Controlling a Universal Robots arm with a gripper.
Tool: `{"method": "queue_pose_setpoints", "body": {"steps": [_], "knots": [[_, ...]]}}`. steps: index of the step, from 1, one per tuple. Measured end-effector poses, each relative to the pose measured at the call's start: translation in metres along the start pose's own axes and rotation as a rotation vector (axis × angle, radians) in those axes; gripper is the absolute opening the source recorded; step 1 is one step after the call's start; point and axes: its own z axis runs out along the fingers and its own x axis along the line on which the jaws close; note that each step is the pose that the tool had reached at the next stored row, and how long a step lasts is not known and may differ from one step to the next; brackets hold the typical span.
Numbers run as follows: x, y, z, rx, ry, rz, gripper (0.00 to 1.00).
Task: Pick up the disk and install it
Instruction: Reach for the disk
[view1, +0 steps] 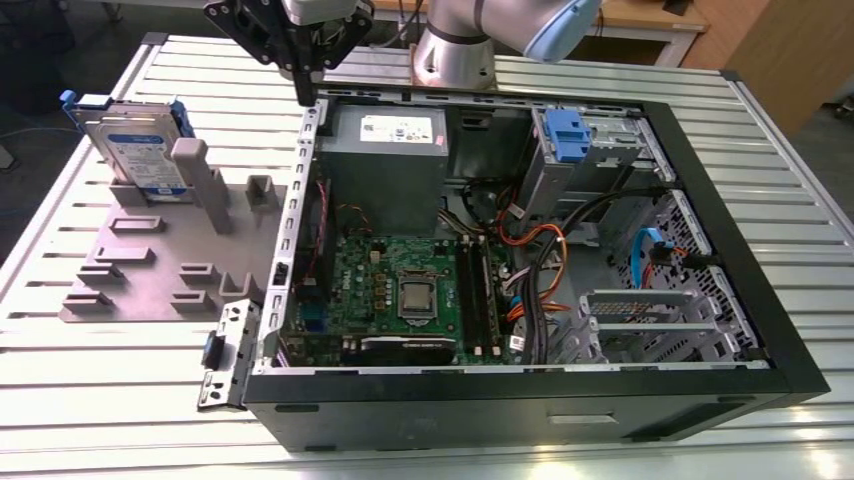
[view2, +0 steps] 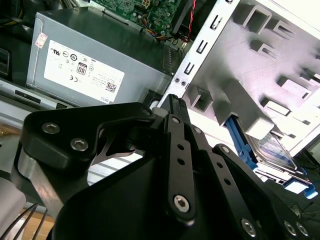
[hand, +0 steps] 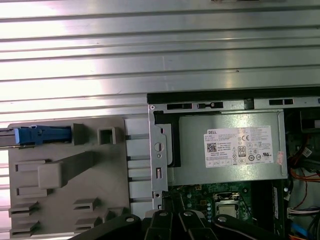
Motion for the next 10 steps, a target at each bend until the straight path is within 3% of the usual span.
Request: {"method": "queue_pose_setpoints", "body": {"steps": [10], "knots": [[0.0111, 0.0004, -0.0001, -0.0001, 0.0, 0.0, 0.11]]}}
